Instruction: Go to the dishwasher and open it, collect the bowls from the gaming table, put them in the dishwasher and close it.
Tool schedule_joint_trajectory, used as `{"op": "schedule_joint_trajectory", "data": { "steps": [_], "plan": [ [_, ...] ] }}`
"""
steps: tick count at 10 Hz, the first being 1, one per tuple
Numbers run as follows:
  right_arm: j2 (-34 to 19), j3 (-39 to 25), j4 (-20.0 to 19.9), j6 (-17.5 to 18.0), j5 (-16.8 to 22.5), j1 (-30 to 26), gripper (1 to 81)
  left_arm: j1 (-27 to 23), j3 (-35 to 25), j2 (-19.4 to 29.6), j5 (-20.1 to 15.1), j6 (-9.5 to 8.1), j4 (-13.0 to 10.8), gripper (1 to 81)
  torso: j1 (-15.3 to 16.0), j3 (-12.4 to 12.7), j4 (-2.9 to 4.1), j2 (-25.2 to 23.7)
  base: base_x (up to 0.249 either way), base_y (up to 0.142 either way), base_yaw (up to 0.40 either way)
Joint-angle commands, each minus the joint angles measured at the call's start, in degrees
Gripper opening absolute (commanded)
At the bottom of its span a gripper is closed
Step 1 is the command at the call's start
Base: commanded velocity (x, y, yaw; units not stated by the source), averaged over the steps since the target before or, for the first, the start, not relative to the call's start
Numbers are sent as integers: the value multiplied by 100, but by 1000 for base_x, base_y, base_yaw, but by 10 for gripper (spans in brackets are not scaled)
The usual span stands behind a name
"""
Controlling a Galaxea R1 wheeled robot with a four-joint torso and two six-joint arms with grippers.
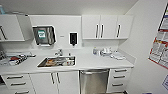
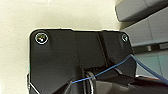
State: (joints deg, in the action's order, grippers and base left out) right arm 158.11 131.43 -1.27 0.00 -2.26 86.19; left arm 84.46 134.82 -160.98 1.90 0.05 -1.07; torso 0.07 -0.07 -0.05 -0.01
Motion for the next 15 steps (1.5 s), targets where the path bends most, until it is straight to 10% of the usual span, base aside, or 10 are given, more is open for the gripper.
{"op": "schedule_joint_trajectory", "data": {
  "steps": [1, 15],
  "plan": [
    [-84, -30, -40, -18, 287, -317, 811, -320, -43, 56, -269, 21, -42, 811, 0, 0, 0, 0, 125, 0, 0],
    [-67, -30, -23, -18, 287, -325, 811, -320, -42, 65, -269, 21, -33, 811, -7, 0, 0, -9, 122, 0, 0]
  ]
}}
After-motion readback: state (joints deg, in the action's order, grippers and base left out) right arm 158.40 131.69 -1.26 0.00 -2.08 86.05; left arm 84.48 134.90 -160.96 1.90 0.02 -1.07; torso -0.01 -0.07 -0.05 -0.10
